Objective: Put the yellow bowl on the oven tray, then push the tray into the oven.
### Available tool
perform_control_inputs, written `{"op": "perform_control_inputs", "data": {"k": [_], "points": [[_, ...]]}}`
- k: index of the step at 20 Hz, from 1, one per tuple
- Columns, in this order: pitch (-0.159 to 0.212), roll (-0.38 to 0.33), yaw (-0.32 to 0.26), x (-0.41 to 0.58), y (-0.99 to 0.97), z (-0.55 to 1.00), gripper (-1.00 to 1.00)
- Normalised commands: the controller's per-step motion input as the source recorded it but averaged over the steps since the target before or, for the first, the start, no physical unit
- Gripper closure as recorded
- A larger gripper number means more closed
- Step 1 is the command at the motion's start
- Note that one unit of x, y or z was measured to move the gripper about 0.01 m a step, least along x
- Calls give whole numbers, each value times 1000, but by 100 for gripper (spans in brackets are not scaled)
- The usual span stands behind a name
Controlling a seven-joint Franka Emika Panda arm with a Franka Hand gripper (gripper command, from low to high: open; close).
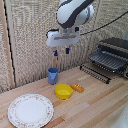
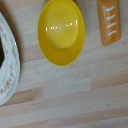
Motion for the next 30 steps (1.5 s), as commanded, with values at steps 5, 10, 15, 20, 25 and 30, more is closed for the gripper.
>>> {"op": "perform_control_inputs", "data": {"k": [5,10,15,20,25,30], "points": [[69,-11,0,-410,-10,-390,-100],[65,0,0,-439,-58,-402,-100],[35,-2,4,-218,-155,-533,-100],[0,0,13,-89,-213,-520,-100],[12,0,6,-71,-123,-407,-100],[24,0,1,-34,-73,-344,-100]]}}
